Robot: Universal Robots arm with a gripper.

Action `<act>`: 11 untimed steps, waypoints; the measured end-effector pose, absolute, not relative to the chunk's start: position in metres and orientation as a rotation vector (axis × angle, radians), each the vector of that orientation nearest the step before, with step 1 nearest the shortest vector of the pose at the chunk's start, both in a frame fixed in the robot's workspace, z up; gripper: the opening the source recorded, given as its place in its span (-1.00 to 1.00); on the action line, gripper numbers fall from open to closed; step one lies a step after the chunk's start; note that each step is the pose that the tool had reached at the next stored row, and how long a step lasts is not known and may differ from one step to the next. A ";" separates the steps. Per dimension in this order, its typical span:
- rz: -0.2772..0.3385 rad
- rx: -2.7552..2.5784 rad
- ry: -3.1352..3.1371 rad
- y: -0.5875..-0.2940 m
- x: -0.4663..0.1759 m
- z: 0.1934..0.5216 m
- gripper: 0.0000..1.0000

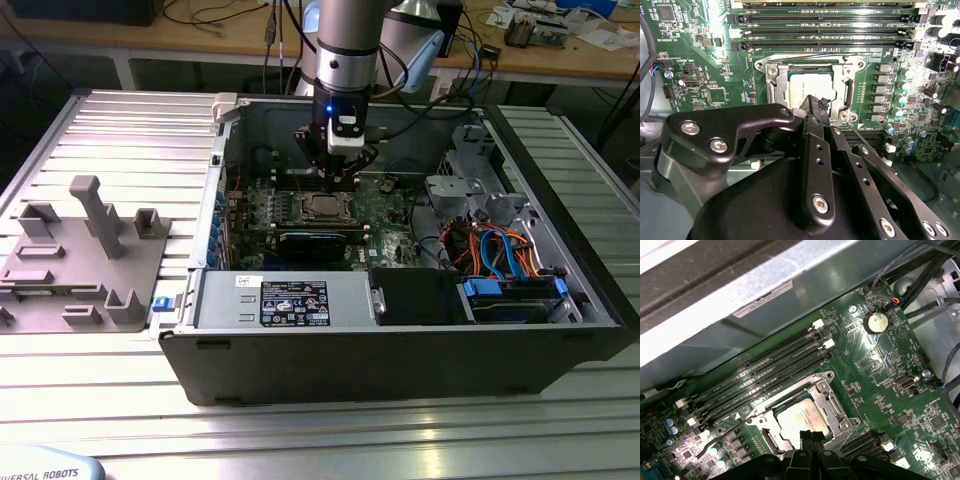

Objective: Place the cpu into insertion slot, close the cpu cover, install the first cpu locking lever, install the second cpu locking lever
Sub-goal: 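Install the first cpu locking lever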

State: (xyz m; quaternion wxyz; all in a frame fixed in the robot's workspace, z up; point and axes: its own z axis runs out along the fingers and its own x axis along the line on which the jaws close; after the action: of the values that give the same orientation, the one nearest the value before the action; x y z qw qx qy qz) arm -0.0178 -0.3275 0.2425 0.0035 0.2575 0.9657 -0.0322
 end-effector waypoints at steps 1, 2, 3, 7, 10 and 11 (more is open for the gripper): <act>-0.101 0.804 3.028 -0.327 -0.018 0.243 -0.79; -0.101 0.800 3.029 -0.327 -0.018 0.243 -0.79; -0.101 0.798 3.030 -0.327 -0.018 0.243 -0.79; -0.101 0.788 3.032 -0.327 -0.018 0.243 -0.79; -0.101 0.781 3.034 -0.327 -0.018 0.243 -0.79; -0.101 0.779 3.034 -0.327 -0.018 0.243 -0.79</act>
State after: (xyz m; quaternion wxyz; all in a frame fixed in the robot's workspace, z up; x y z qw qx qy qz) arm -0.0178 -0.3275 0.2425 0.0038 0.2486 0.9681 -0.0321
